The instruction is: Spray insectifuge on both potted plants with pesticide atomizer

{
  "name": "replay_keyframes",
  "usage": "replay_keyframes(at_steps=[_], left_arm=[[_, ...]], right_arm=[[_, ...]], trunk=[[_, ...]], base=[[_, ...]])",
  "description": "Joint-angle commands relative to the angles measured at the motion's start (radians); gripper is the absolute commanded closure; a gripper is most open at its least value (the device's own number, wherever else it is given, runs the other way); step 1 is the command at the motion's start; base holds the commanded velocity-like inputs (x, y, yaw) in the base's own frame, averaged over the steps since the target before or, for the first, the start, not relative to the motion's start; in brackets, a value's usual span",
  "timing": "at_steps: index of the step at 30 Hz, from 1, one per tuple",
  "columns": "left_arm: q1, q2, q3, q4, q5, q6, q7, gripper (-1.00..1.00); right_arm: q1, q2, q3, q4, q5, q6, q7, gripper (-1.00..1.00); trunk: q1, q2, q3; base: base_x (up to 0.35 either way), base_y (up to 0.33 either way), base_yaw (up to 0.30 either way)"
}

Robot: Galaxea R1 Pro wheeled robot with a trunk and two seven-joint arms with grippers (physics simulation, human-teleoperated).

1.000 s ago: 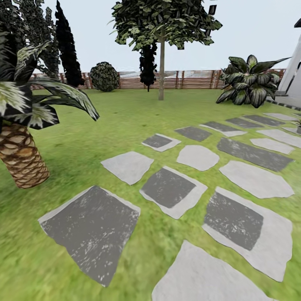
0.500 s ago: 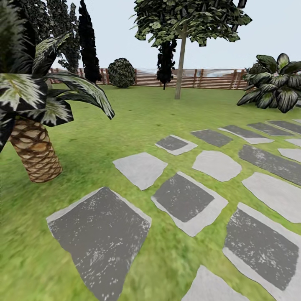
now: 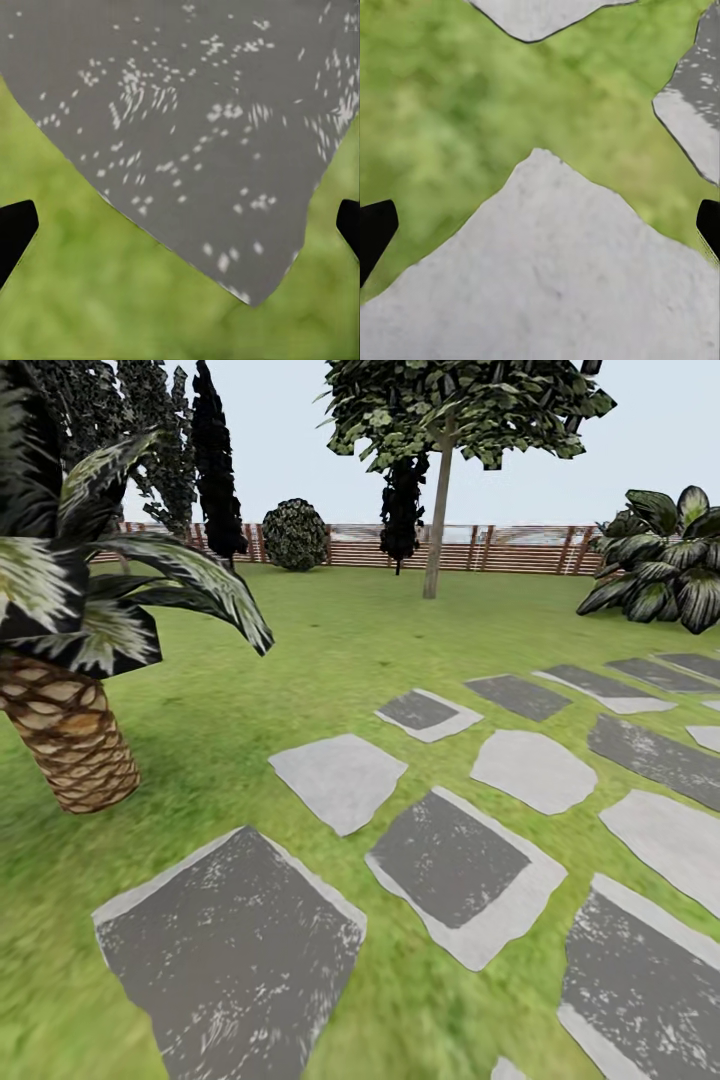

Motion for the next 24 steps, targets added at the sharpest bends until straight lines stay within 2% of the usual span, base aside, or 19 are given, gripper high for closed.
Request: replay_keyframes(at_steps=[1, 24], left_arm=[[-0.001, 0.000, 0.004, 0.001, -0.001, -0.003, 0.000, -1.00], [-0.001, 0.000, 0.004, 0.001, -0.001, -0.003, 0.000, -1.00]], right_arm=[[-0.001, -0.001, 0.005, 0.001, -0.003, -0.003, -0.006, -1.00], [-0.001, 0.000, 0.005, 0.002, -0.003, -0.003, -0.006, -1.00]], trunk=[[0.000, 0.000, -0.001], [0.000, 0.000, -0.001]], base=[[0.340, 0.000, 0.000], [0.340, 0.000, 0.000]])
